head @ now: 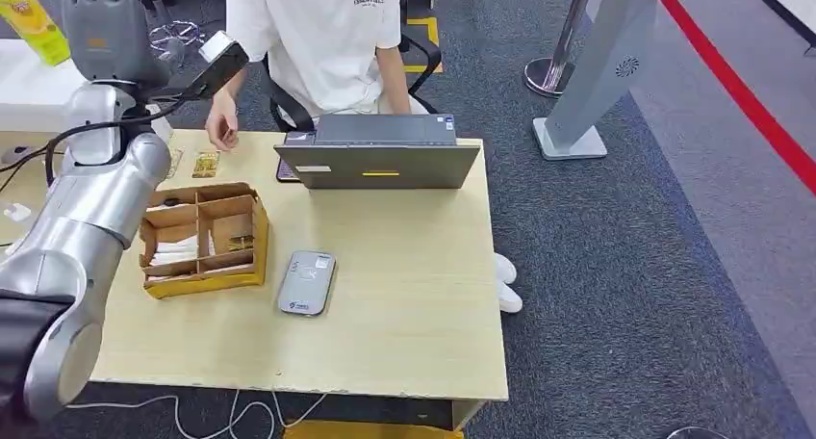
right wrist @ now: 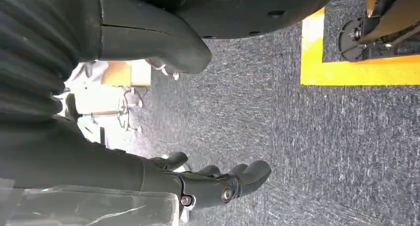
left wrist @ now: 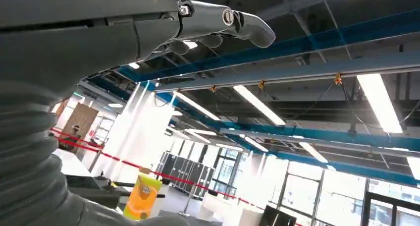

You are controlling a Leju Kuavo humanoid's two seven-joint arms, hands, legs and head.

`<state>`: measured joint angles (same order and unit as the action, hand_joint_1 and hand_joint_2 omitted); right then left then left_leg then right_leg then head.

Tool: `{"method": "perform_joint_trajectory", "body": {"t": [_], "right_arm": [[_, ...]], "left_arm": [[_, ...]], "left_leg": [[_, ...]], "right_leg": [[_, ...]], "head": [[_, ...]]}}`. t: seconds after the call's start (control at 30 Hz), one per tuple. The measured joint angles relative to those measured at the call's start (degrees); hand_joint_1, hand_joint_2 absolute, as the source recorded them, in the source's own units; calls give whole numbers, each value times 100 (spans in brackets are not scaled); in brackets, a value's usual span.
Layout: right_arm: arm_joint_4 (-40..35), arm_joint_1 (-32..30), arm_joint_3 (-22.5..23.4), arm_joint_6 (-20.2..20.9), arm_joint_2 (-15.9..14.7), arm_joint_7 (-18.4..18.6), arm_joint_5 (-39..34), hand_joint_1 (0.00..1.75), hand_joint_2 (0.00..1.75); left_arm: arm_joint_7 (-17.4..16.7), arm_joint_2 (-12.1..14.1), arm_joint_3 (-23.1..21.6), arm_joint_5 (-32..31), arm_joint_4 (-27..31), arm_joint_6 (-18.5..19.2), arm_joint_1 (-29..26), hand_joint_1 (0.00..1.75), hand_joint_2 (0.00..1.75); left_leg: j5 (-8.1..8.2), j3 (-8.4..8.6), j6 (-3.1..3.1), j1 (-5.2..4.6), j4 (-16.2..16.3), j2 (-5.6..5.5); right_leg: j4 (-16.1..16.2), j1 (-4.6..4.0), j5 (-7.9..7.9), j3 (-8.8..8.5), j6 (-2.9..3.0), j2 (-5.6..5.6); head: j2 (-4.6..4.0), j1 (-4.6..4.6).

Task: Pass the card to the sensor for recognition and then transmit it.

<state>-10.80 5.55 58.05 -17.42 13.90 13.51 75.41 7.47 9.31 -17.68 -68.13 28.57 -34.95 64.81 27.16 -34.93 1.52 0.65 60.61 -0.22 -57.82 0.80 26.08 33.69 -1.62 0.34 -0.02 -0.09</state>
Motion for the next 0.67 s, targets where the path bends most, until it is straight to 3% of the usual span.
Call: {"method": "perform_joint_trajectory", "body": {"t": [0.1,0.27,0.3,0.4,0.43,0.5,0.57,0.63,0.67], "right_arm": [[0,-3,0,26,-4,-28,2,0,175],[0,-39,7,87,-22,4,9,0,175],[0,-45,9,83,-22,4,9,0,175],[0,-80,22,68,-24,2,9,0,175],[0,-82,26,57,-26,4,9,0,175],[0,-62,37,-33,-28,-20,9,0,175],[2,-61,52,-94,-28,-33,9,0,175],[4,-71,66,-116,-28,-15,2,0,175],[7,-74,77,-105,-28,22,-13,0,175]], "left_arm": [[24,553,153,271,72,85,-26,0,175],[545,2119,1035,1645,-3,624,-242,0,175],[630,2551,1457,2299,-145,941,-397,0,175],[886,3316,2565,3353,-444,1382,-969,0,175],[852,3491,2840,3517,-501,1461,-1157,0,175],[436,3915,3619,4472,-698,1850,-1734,0,175],[109,4190,4841,5836,-831,2217,-2714,0,175],[171,4119,5904,6946,-945,2578,-3524,0,175],[311,3970,6556,7244,-1003,2746,-3907,0,0]], "left_leg": [[6,8,-5,-1,-3,51],[29,28,-41,-1,-27,134],[38,51,-55,-4,-33,163],[51,66,-74,-5,-41,173],[51,52,-74,4,-42,147],[58,50,-85,6,-48,118],[83,106,-93,-25,-65,165],[91,120,-80,-28,-68,169],[93,118,-76,-24,-68,146]], "right_leg": [[-4,3,-4,14,6,53],[-19,2,2,40,42,136],[-17,3,14,44,61,165],[-16,-2,36,43,86,175],[-15,-9,41,43,91,150],[-19,-12,57,24,104,118],[-15,11,74,17,104,158],[-5,11,88,16,89,169],[4,10,99,9,82,151]], "head": [[0,9],[0,20],[0,13],[0,-26],[2,-33],[0,37],[0,18],[0,-33],[0,-24]]}}
